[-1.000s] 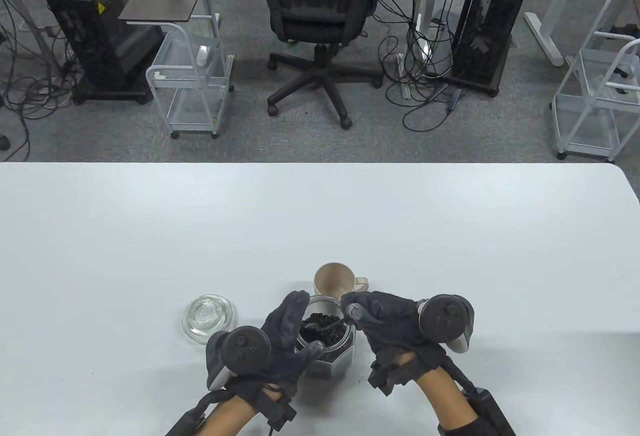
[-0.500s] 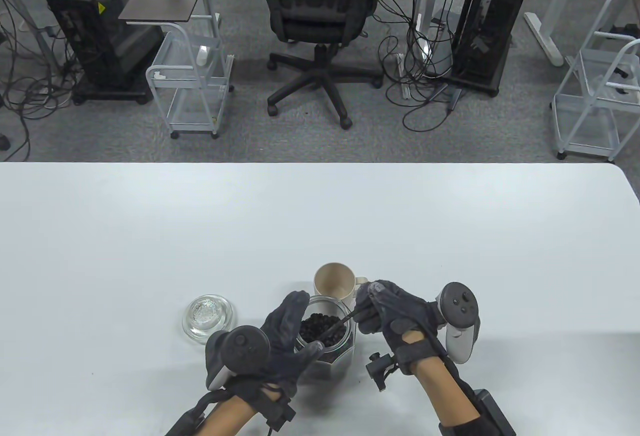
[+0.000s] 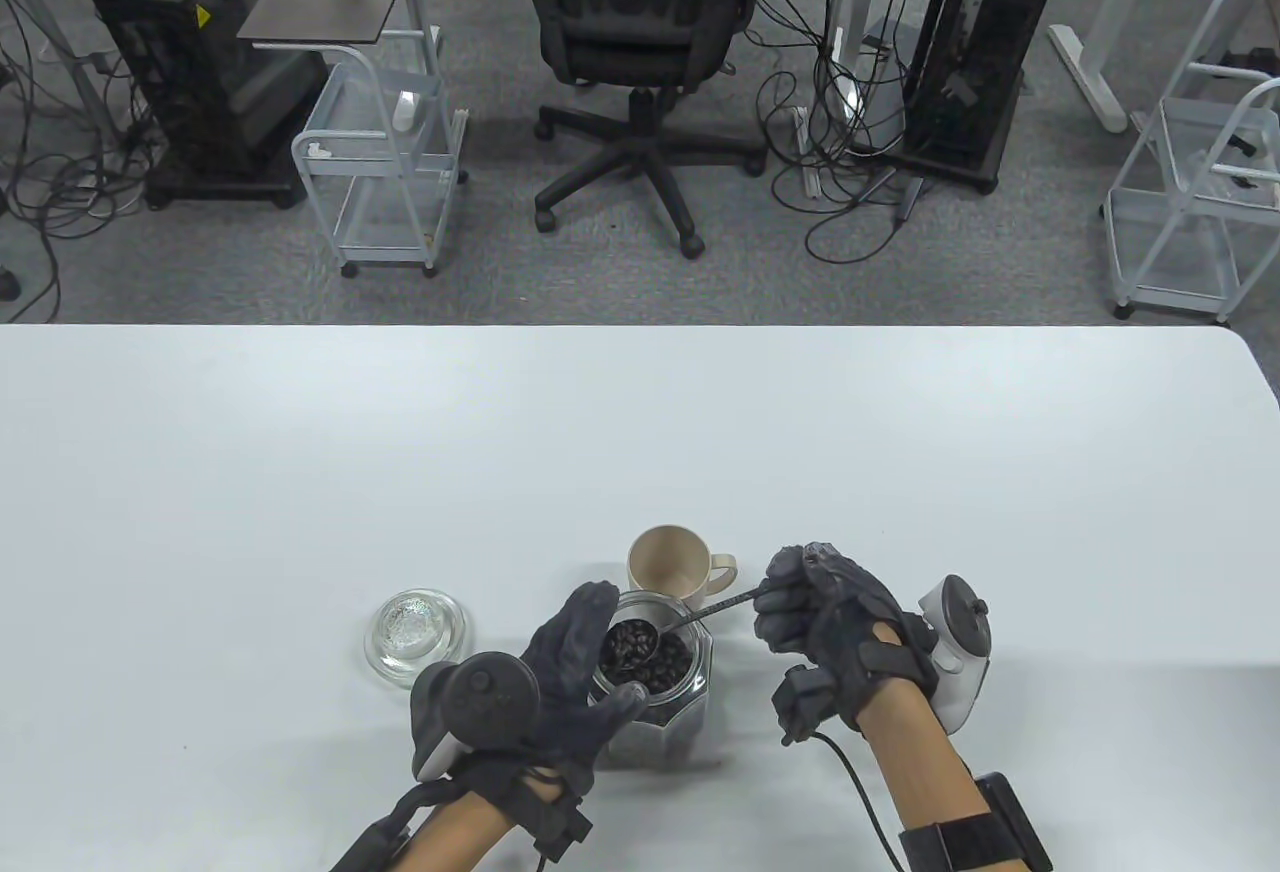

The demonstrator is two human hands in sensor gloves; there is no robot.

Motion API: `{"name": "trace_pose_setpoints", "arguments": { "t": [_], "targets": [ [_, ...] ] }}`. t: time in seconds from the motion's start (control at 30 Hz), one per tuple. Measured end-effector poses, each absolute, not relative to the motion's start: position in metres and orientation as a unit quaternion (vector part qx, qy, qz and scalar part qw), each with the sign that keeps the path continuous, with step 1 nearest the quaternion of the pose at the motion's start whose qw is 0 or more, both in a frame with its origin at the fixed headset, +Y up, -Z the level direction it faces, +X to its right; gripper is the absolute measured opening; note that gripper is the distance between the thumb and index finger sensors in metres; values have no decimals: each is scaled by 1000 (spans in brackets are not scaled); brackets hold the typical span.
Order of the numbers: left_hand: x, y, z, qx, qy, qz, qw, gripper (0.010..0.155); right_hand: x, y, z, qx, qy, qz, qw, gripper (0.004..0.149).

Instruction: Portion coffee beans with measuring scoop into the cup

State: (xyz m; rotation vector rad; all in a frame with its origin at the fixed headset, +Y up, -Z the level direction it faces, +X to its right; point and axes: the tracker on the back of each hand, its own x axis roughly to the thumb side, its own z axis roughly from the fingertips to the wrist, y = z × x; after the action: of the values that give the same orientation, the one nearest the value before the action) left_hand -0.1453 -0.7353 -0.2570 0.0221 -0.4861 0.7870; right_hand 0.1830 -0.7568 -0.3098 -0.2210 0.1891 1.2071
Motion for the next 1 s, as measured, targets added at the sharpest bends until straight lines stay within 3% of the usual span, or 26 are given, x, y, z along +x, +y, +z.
{"name": "trace_pose_setpoints", "arguments": {
  "t": [0.37,0.57,1.0],
  "targets": [
    [-145,-736,-257,14,-235,382,894,96,195,-747,-308,-100,61,530,840,40],
    [-146,-736,-257,9,-235,379,895,96,203,-742,-303,-128,8,504,854,41],
    [-146,-736,-257,10,-235,380,894,95,208,-744,-307,-124,-40,597,792,42]
  ]
}}
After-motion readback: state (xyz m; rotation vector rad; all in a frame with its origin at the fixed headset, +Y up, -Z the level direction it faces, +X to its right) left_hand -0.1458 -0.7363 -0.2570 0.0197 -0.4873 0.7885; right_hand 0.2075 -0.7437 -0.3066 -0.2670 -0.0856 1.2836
